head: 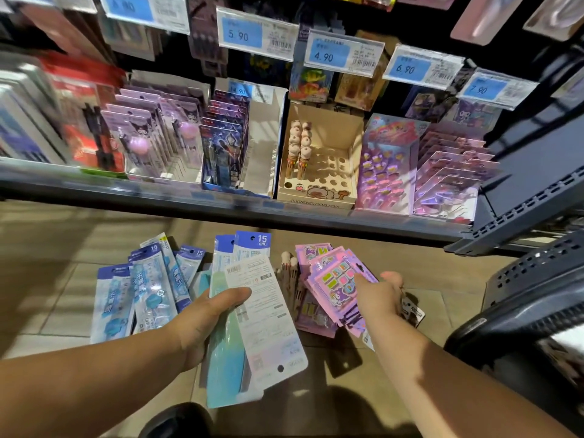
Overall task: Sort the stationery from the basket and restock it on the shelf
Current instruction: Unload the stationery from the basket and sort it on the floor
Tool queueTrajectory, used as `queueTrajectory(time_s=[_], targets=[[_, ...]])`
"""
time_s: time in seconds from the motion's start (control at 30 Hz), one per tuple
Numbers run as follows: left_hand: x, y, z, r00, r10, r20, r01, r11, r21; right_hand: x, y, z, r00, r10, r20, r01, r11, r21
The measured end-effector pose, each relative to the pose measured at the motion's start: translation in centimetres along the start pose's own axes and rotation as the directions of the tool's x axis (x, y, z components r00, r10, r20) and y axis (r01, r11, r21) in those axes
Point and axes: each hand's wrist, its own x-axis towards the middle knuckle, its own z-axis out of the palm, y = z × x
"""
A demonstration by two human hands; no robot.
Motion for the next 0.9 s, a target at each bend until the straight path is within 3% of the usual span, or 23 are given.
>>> queueTrajectory(time_s=[0.1, 0.2, 0.27, 0.4, 0.6, 0.67, 0.77, 0.9], targets=[[-0.2, 0.1, 0.3, 1.0, 0.0, 0.008, 0.0, 1.0, -0.016, -4.4, -0.4, 0.6, 0.935, -0.208, 0.288, 0.143, 0.962, 0.232], [-0.1, 0.1, 0.7, 0.999, 0.013, 0.039, -0.012, 1.0, -0.023, -9.4, -0.6, 0.4, 0.709, -0.256, 0.657, 0.12, 0.962, 0.245], [-0.1, 0.1, 1.0, 0.997, 0.019, 0.073, -0.018, 1.0, -0.015, -11.1, -0.3, 0.4, 0.608, -0.241, 0.756, 0.082, 0.967, 0.242], [-0.2, 0.1, 1.4, 0.992, 0.048, 0.114, -0.047, 0.999, -0.016, -11.7, 0.4, 0.5, 0.605, -0.248, 0.757, 0.07, 0.963, 0.26], [-0.4, -0.3, 1.2, 0.995, 0.083, 0.06, -0.083, 0.997, 0.002, -10.7, 1.0, -0.8, 0.664, -0.179, 0.726, -0.106, 0.938, 0.329], [-0.4, -0.4, 1.3, 0.995, 0.091, 0.04, -0.092, 0.996, 0.021, -10.3, 1.1, -1.0, 0.653, -0.156, 0.742, -0.14, 0.937, 0.32], [-0.3, -0.4, 1.5, 0.995, 0.086, 0.053, -0.087, 0.996, 0.019, -10.6, 0.8, -1.1, 0.636, -0.198, 0.746, -0.071, 0.947, 0.312], [-0.3, -0.4, 1.8, 0.993, 0.079, 0.085, -0.08, 0.997, -0.003, -12.0, 0.4, -0.9, 0.56, -0.261, 0.787, -0.036, 0.94, 0.338]])
